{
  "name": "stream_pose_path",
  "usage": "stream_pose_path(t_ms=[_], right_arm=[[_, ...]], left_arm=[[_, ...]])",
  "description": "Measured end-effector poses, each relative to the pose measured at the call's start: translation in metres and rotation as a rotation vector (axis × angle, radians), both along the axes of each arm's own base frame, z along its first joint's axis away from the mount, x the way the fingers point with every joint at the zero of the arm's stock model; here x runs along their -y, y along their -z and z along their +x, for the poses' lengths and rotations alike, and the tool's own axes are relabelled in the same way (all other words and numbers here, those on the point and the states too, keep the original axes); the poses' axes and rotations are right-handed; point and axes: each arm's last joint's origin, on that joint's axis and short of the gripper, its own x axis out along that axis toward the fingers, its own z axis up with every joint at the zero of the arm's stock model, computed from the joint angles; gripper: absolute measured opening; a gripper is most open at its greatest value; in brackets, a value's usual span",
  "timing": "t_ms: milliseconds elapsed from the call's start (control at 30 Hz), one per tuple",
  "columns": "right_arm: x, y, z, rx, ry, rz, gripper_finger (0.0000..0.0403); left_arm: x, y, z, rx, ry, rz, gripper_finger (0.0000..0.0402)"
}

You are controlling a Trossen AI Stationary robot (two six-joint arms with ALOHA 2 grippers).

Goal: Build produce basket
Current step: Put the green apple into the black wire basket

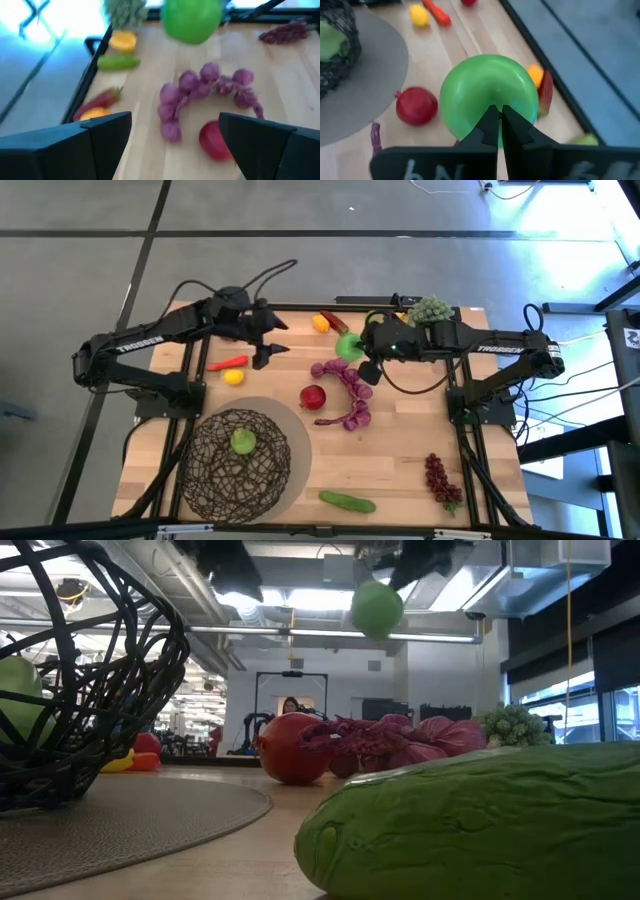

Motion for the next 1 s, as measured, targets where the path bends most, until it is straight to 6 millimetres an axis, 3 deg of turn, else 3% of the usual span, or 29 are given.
stream_pose_path(t_ms=[500, 767, 1000], right_arm=[[0.0, -0.002, 0.024, 0.045, -0.189, -0.208, 0.0], [-0.005, -0.002, 0.03, 0.075, -0.22, -0.229, 0.0], [-0.01, -0.003, 0.031, 0.081, -0.244, -0.242, 0.0]], left_arm=[[0.016, 0.005, 0.061, 0.175, 0.144, 0.27, 0.0291], [0.018, 0.016, 0.074, 0.144, 0.113, 0.287, 0.0291], [0.017, 0.017, 0.074, 0.13, 0.071, 0.303, 0.0291]])
